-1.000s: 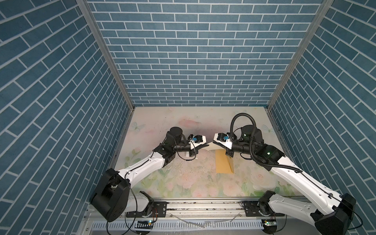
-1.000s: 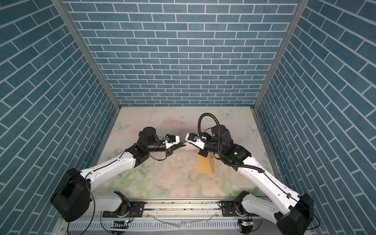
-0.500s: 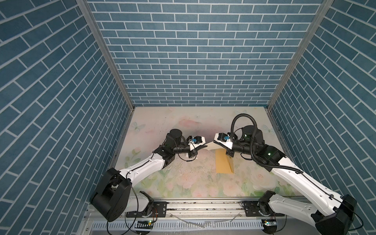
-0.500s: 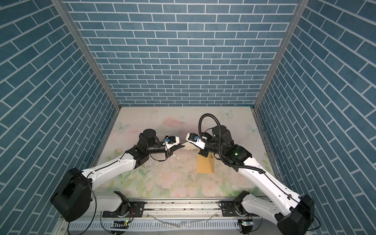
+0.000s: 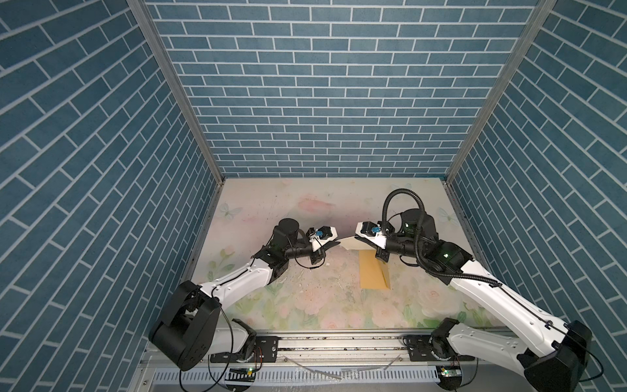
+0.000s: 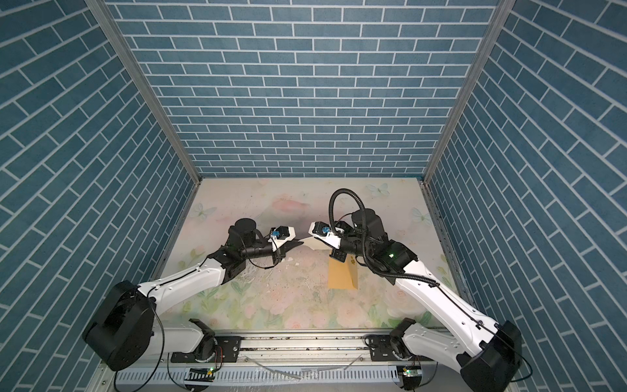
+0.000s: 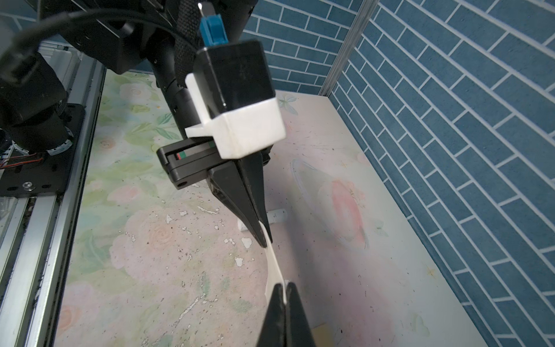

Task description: Place the letter into the envelope and seal it

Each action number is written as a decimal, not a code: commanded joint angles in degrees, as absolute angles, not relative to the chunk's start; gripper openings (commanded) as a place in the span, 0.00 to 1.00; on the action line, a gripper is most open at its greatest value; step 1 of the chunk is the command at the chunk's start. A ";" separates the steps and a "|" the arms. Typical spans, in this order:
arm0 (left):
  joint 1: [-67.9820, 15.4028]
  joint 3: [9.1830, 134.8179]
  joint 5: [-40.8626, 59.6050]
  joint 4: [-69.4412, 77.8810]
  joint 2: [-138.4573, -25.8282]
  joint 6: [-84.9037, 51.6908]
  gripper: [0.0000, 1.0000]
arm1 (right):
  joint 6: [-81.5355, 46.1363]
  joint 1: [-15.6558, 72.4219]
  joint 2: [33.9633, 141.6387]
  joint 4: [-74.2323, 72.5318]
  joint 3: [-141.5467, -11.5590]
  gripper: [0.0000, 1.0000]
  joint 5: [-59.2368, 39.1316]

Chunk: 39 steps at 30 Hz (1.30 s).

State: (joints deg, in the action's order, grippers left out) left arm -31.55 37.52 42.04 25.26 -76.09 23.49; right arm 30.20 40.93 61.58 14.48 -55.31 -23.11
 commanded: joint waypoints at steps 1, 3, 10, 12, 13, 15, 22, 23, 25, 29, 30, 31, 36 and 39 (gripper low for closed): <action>-30.70 35.48 41.13 26.98 -74.30 21.37 0.00 | 29.40 40.78 62.87 14.03 -57.71 0.00 -24.56; -30.59 34.48 41.07 27.58 -73.35 21.36 0.00 | 29.41 40.79 63.34 13.93 -57.92 0.00 -24.78; -30.59 33.87 41.23 27.93 -72.27 21.10 0.09 | 28.28 40.78 63.05 12.44 -56.88 0.00 -25.22; -30.59 33.79 41.00 28.36 -72.26 20.54 0.14 | 28.14 40.78 63.17 12.40 -56.72 0.00 -25.18; -30.59 33.79 40.88 28.61 -72.11 20.27 0.16 | 28.08 40.78 63.49 12.73 -56.93 0.00 -25.22; -30.61 33.41 40.46 28.60 -71.46 20.21 0.21 | 28.05 40.78 64.28 13.82 -58.01 0.00 -25.31; -30.42 32.07 37.20 31.03 -70.49 17.92 0.31 | 26.58 40.79 65.22 13.41 -58.68 0.00 -25.11; -30.37 31.98 37.31 31.07 -70.52 17.61 0.28 | 26.01 40.78 65.21 13.19 -58.62 0.00 -25.34; -30.32 31.43 37.85 31.92 -70.49 17.08 0.21 | 25.04 40.78 65.14 12.44 -58.09 0.00 -26.06; -30.02 29.44 37.40 34.85 -70.79 15.25 0.22 | 23.04 40.78 65.89 11.48 -57.70 0.00 -27.30; -29.89 29.07 37.23 35.43 -70.95 14.81 0.23 | 22.78 40.78 66.24 11.38 -57.69 0.00 -27.46; -29.80 28.67 37.05 35.96 -70.97 14.45 0.24 | 22.54 40.78 66.50 11.26 -57.58 0.00 -27.59; -29.46 27.31 36.61 38.54 -71.24 12.84 0.26 | 21.89 40.77 68.23 10.93 -57.17 0.00 -27.28; -29.36 26.67 36.56 39.24 -70.79 12.24 0.26 | 21.35 40.78 68.65 10.81 -56.77 0.00 -27.42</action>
